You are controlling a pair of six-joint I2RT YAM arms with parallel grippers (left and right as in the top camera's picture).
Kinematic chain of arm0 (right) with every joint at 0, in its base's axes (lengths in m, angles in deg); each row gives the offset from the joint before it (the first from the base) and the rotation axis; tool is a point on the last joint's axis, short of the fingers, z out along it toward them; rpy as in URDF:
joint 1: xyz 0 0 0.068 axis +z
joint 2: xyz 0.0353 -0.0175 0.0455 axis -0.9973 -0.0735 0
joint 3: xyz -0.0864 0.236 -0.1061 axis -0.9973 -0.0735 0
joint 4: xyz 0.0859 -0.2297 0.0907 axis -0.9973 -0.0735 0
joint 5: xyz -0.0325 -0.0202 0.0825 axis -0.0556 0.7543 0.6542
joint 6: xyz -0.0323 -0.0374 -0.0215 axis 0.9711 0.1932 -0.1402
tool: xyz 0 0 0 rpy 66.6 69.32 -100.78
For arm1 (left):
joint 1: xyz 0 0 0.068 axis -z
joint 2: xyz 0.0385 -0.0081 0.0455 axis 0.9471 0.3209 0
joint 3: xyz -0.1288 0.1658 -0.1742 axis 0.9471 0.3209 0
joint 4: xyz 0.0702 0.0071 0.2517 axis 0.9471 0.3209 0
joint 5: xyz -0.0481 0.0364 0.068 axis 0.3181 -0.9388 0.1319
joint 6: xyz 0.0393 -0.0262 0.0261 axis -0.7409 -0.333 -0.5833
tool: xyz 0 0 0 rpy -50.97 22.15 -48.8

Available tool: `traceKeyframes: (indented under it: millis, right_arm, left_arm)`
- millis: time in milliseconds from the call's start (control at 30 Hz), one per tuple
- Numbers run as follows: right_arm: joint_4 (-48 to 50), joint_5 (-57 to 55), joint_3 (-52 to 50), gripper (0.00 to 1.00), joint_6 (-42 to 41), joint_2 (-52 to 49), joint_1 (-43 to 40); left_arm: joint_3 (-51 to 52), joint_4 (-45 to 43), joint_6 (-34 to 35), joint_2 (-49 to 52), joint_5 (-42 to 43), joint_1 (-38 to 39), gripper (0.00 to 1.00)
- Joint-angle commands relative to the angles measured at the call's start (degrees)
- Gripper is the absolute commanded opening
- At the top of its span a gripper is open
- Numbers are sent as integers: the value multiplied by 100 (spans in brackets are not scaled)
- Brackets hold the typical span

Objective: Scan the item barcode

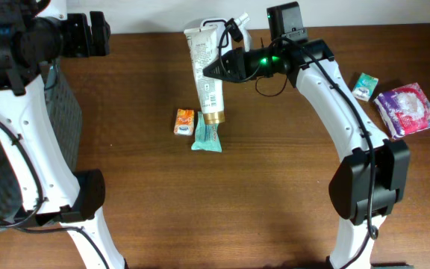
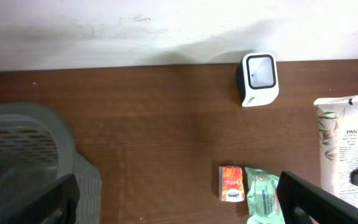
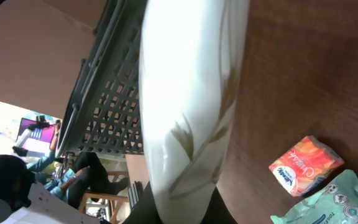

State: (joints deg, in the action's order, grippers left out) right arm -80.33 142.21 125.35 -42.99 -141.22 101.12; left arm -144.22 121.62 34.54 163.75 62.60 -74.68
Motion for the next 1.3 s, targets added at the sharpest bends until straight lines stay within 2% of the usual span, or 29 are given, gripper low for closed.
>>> traceKeyframes:
  millis: [0,67,267,400,567,600,633,733,800,967,1033,1067,1100,1267]
  right_arm:
    - [48,127,136,4,-81,168,-9]
    - [-83,-608,136,4,-345,168,0]
    - [-1904,-6393,133,4,-361,166,330]
    - [-2699,-9119,103,4,-658,0,656]
    - [-2813,-9272,-374,4,-660,-651,721]
    - [-2820,-9250,-398,6,-660,-769,723]
    - [-2813,-9167,-398,15,-660,-857,734]
    - [-2717,-8856,-396,21,-658,-870,822]
    - [-2658,-8391,-396,33,-656,-870,914]
    - [-2579,-7331,-256,35,-601,-861,1058]
    - [-2809,-7259,24,38,-496,-833,1040]
    - [-2979,-7254,284,47,-479,-820,1005]
    - [-3237,-7252,660,61,-431,-820,920]
    - [-3567,-7044,820,67,0,-914,507]
  left_arm:
    - [4,2,31,-24,57,-15,99]
    - [4,2,31,-24,57,-15,99]
    - [4,2,31,-24,57,-15,99]
    - [4,2,31,-24,57,-15,99]
    - [4,2,31,-24,57,-15,99]
    - [4,2,31,-24,57,-15,99]
    - [4,2,31,-24,57,-15,99]
    - [4,2,31,-24,59,-15,99]
    - [4,2,31,-24,57,-15,99]
    - [4,2,31,-24,57,-15,99]
    - [4,2,31,-24,57,-15,99]
    - [4,2,31,-24,57,-15,99]
    - [4,2,31,-24,57,-15,99]
    - [4,2,31,-24,57,-15,99]
